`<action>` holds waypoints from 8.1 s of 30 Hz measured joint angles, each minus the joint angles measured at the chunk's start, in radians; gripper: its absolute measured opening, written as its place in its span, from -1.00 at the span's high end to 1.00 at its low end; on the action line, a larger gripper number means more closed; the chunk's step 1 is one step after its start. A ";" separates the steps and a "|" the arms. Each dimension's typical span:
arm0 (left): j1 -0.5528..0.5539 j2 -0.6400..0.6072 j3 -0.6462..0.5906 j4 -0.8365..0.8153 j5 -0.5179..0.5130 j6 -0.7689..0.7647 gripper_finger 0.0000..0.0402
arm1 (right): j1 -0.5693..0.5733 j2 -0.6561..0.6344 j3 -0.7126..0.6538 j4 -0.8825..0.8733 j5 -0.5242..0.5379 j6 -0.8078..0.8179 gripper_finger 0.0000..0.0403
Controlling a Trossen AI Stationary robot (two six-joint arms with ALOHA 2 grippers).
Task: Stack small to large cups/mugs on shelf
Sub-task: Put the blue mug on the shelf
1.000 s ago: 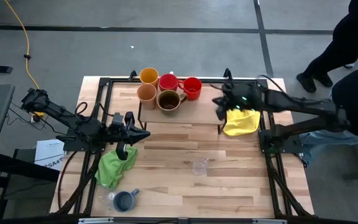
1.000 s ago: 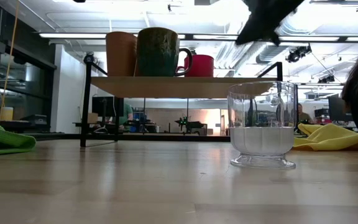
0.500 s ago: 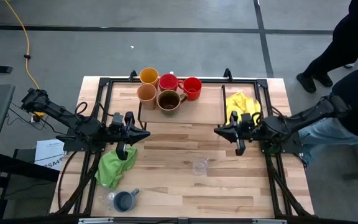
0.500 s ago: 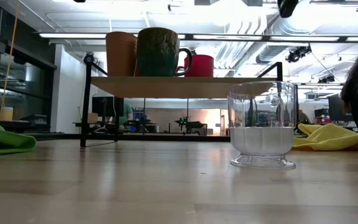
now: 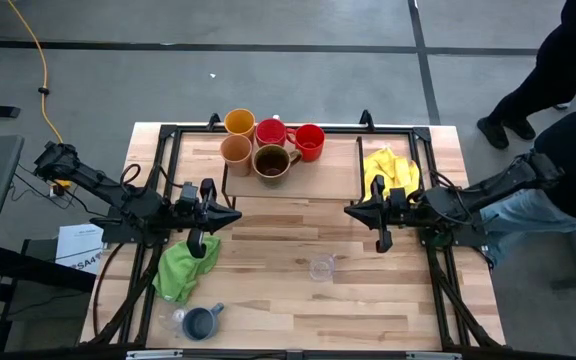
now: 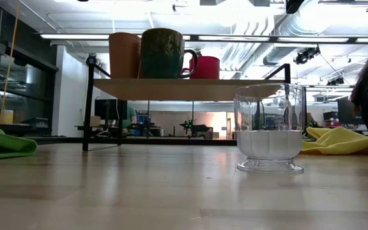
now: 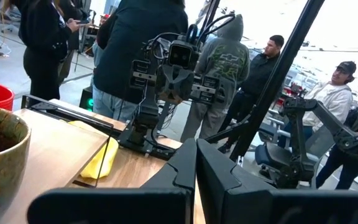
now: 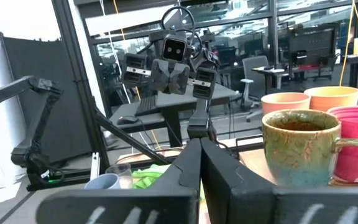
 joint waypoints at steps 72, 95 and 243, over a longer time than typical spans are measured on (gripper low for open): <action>-0.514 0.644 0.642 -1.312 0.263 -0.618 -0.11 | -0.002 0.001 -0.001 -0.007 -0.001 0.063 1.00; -0.517 0.875 0.569 -1.280 0.389 -0.750 0.19 | -0.002 0.000 -0.001 -0.034 -0.001 0.059 1.00; 0.543 1.041 1.317 -1.283 0.166 -0.063 1.00 | 0.020 -0.052 0.000 0.216 -0.016 -0.203 1.00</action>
